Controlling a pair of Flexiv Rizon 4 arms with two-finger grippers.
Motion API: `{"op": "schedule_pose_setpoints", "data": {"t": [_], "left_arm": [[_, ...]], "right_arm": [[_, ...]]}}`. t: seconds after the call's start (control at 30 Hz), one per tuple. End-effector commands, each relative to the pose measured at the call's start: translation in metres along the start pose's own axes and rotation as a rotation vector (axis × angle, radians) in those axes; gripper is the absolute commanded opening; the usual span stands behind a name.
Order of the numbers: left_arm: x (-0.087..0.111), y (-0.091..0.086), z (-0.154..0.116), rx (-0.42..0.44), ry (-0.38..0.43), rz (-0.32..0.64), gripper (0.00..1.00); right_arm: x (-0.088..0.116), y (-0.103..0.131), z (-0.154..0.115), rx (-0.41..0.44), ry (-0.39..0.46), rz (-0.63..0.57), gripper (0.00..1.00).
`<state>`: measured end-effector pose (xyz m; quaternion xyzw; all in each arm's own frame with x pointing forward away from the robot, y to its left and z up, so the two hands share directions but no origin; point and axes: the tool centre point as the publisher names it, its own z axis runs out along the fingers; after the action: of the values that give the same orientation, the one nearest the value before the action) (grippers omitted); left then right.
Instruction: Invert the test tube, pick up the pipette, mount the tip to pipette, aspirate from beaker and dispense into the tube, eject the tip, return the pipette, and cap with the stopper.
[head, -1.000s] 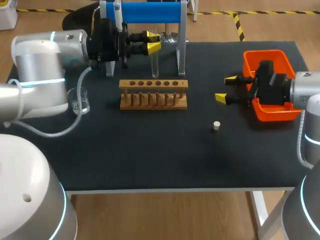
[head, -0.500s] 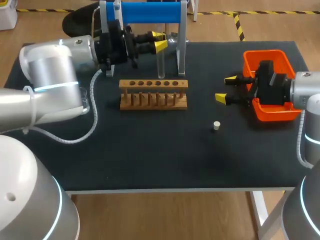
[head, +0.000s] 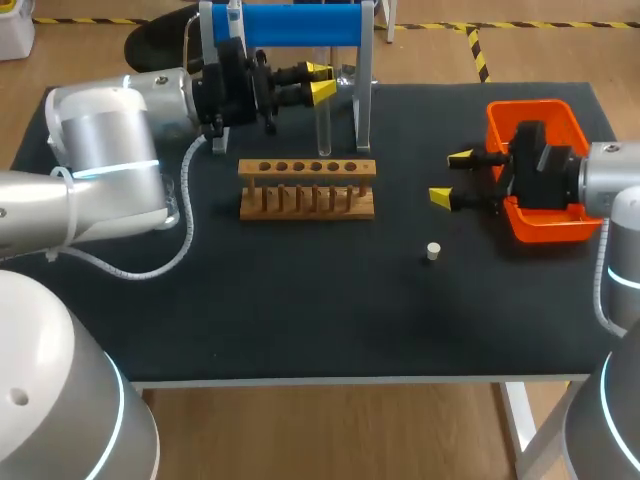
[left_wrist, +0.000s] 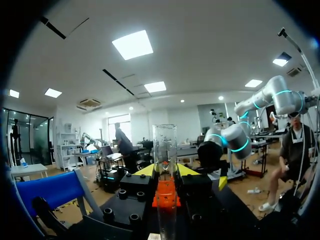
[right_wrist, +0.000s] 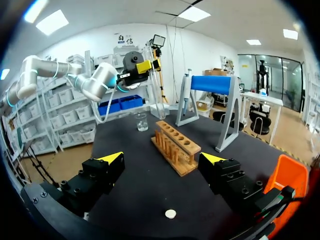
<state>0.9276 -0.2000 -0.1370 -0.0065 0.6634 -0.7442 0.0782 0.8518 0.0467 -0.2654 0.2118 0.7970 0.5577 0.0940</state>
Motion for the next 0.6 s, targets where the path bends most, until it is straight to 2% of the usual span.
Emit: {"op": "schedule_pose_setpoints", "data": {"t": [0.03,0.13,0.53,0.6], "left_arm": [[-0.001,0.0,0.0,-0.002,0.004,-0.002,0.0],[-0.001,0.0,0.0,-0.002,0.004,-0.002,0.0],[-0.001,0.0,0.0,-0.002,0.004,-0.002,0.0],[-0.001,0.0,0.0,-0.002,0.004,-0.002,0.0]], "right_arm": [[-0.002,0.0,0.031,0.016,-0.035,-0.052,1.0],[-0.003,-0.001,0.048,0.034,-0.045,-0.1,1.0],[-0.009,-0.004,0.117,0.132,-0.082,-0.166,1.0],[-0.011,-0.005,0.126,0.141,-0.094,-0.139,1.0]]}}
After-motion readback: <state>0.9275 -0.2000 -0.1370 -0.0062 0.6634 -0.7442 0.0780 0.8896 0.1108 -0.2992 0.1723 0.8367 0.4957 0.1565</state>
